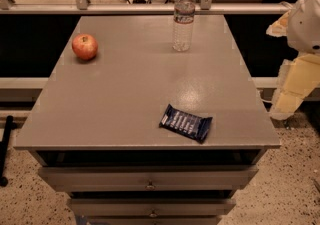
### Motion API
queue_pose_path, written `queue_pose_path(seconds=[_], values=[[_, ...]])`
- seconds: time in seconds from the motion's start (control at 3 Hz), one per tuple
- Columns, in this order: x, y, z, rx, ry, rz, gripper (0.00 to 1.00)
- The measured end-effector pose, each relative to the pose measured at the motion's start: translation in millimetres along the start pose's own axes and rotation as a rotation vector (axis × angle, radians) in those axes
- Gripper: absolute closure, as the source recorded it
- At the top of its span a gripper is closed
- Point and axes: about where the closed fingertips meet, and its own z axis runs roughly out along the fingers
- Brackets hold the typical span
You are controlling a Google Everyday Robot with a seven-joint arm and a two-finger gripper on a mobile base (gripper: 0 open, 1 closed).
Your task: Knock water bottle over
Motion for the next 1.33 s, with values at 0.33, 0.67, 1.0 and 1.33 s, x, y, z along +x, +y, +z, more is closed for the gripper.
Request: queue_pose_path(seconds=[0.33,0.67,1.0,1.33], values=[[0.0,0.0,0.0,0.000,0.000,0.000,0.00],[-4.8,-25.2,22.0,0.009,-0.045,0.011,0.00],[-24.7,-97.7,76.7,0.032,-0.186,0.047,0.00],[-46.3,-154.1,115.1,0.061,-0.297,0.066,0.00]])
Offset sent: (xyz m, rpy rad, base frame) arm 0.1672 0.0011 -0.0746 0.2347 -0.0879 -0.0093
